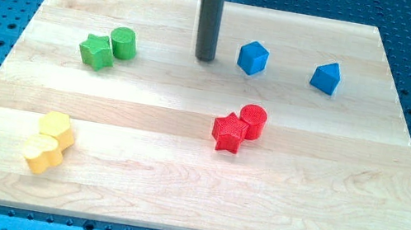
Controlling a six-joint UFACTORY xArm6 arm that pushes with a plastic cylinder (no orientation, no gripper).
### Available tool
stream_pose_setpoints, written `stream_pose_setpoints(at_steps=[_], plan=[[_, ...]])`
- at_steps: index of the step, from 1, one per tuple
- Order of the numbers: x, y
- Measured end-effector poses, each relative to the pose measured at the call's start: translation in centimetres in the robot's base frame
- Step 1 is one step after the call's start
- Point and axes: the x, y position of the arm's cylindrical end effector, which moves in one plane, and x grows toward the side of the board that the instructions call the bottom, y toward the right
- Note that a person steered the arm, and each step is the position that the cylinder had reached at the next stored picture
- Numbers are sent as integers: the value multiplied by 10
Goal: Move the red star top left to the red circle
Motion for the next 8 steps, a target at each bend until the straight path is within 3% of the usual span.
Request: stream_pose_setpoints(at_steps=[2, 3, 5, 6, 7, 8], plan=[[8, 75], [13, 55], [133, -28], [199, -3], [188, 55], [151, 39]])
